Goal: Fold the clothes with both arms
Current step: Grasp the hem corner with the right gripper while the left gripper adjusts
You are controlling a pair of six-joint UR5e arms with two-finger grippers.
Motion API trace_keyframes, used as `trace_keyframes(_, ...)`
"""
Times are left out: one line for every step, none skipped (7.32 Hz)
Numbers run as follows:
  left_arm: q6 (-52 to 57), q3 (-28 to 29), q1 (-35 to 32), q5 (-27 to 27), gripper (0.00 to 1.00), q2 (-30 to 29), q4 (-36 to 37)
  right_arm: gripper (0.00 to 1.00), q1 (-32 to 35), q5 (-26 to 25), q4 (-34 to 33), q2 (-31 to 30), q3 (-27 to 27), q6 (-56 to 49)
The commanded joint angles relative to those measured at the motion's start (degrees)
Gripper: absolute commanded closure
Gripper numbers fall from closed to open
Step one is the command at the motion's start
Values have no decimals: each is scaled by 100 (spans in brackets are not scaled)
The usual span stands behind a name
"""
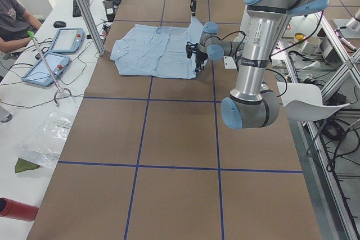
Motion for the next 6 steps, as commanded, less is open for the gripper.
trace_keyframes(86,-20,-121,-221,100,-4,-1,100,147,231,7,0,-15,-15)
trace_keyframes(86,-46,-130,-221,100,-4,8,100,278,433,-2,0,2,-15)
trace_keyframes(86,-64,-130,-335,100,-30,8,100,306,522,-2,17,29,-6)
trace_keyframes(77,-142,-130,-379,100,-56,8,100,306,532,-2,26,55,-6)
trace_keyframes(86,-256,-121,-458,100,-13,17,100,306,540,24,26,108,-6)
trace_keyframes(121,-344,-121,-607,100,-4,17,100,306,601,24,26,134,-6)
